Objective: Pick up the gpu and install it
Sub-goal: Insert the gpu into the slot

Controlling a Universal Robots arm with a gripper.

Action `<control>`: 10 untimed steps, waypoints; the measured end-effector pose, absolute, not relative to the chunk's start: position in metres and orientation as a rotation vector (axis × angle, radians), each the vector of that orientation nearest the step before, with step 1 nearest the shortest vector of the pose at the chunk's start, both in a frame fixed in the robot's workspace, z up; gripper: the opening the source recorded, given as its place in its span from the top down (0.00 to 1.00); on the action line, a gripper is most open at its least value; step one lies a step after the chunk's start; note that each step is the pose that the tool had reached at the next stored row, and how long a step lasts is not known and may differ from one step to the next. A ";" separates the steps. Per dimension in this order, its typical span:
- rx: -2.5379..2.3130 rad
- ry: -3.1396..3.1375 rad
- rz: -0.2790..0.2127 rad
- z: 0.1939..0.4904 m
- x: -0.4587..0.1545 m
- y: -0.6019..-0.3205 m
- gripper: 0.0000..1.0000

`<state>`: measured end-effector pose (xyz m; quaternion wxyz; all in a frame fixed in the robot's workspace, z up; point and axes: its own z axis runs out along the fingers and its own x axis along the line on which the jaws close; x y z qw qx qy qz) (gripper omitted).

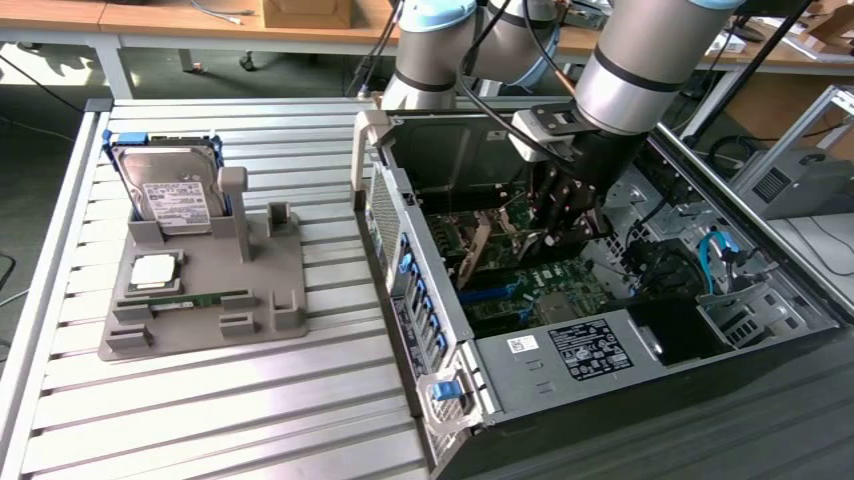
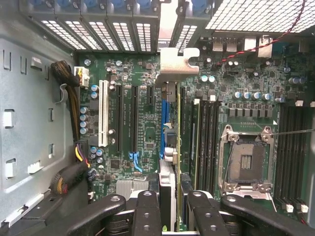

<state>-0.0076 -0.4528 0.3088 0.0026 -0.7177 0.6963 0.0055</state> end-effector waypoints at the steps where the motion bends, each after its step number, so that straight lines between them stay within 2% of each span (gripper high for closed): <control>1: -2.251 2.184 0.017 0.309 -0.008 -0.453 0.73; 10: -2.251 2.184 0.017 0.308 -0.010 -0.455 0.73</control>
